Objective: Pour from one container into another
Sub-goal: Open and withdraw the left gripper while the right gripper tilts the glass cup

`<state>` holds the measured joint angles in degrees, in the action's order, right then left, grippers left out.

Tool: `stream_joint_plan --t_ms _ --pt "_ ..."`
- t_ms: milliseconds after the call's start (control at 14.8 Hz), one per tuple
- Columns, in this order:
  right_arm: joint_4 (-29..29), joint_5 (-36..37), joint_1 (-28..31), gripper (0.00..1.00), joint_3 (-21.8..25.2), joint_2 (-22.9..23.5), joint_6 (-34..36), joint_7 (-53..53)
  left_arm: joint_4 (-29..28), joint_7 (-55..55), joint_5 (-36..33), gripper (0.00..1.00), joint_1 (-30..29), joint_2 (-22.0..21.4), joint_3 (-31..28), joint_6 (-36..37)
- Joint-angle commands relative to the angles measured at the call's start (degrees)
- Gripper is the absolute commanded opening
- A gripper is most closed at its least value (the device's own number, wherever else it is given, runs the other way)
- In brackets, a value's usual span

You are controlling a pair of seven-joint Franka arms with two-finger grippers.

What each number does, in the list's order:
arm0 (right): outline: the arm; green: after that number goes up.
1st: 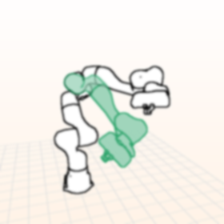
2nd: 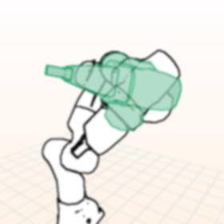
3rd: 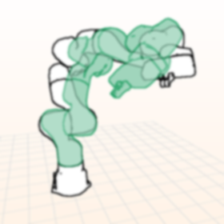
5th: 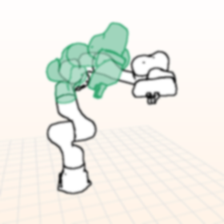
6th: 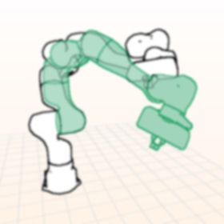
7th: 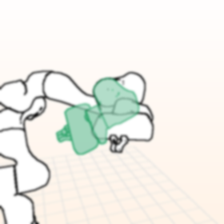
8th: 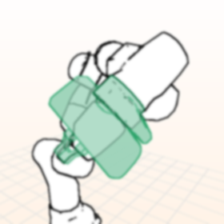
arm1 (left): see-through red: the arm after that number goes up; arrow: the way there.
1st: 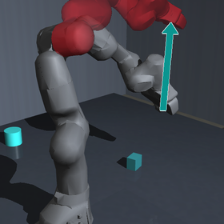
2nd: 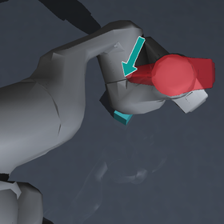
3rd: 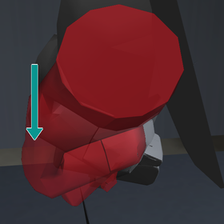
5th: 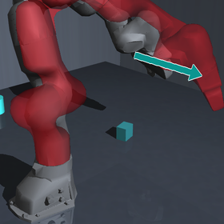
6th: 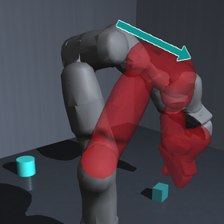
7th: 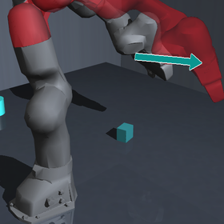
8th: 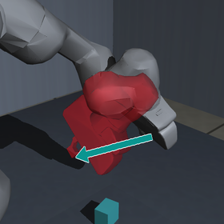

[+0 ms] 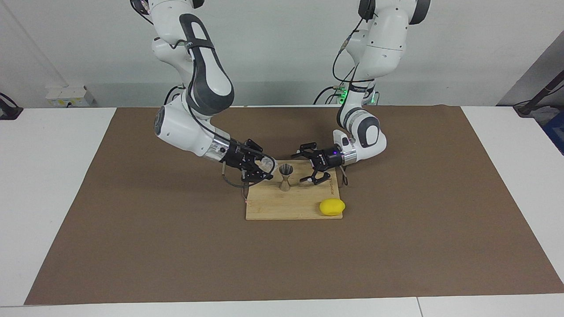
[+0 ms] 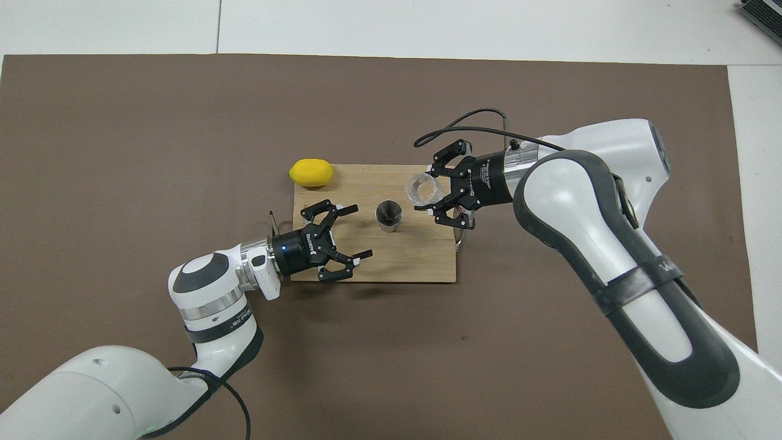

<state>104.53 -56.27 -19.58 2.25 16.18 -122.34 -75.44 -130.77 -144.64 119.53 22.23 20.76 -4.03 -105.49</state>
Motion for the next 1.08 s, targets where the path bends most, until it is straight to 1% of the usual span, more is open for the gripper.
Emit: stream_joint_plan --t_ms 0,135,338,541,744,1015 --pt "1.2 2.7 -1.8 0.0 0.2 -1.0 -1.6 -1.5 -1.9 -1.5 -4.8 1.0 -4.7 -2.4 0.1 2.1" --pt "1.5 5.3 -2.3 0.0 0.2 -1.0 -2.2 -1.8 -1.6 -1.5 -9.0 1.0 -8.2 -2.9 0.1 3.2" --pt "1.4 8.3 -2.9 0.0 0.2 -1.0 -2.2 -2.9 -1.6 -1.4 -15.3 1.0 -13.3 -3.2 0.0 6.7" --pt "1.0 9.7 -3.2 0.0 0.3 -1.0 -2.1 -4.4 -1.2 -1.4 -22.4 1.0 -18.4 -3.5 0.0 9.6" --pt "0.5 11.7 -3.2 0.0 0.2 -0.9 -2.2 -5.9 0.6 -1.0 -29.9 1.0 -24.1 -3.5 -0.2 13.1" --pt "-0.6 12.0 -4.3 0.0 0.3 -0.6 -2.7 -7.3 4.8 0.7 -41.8 1.0 -31.6 -3.5 -0.3 16.9"
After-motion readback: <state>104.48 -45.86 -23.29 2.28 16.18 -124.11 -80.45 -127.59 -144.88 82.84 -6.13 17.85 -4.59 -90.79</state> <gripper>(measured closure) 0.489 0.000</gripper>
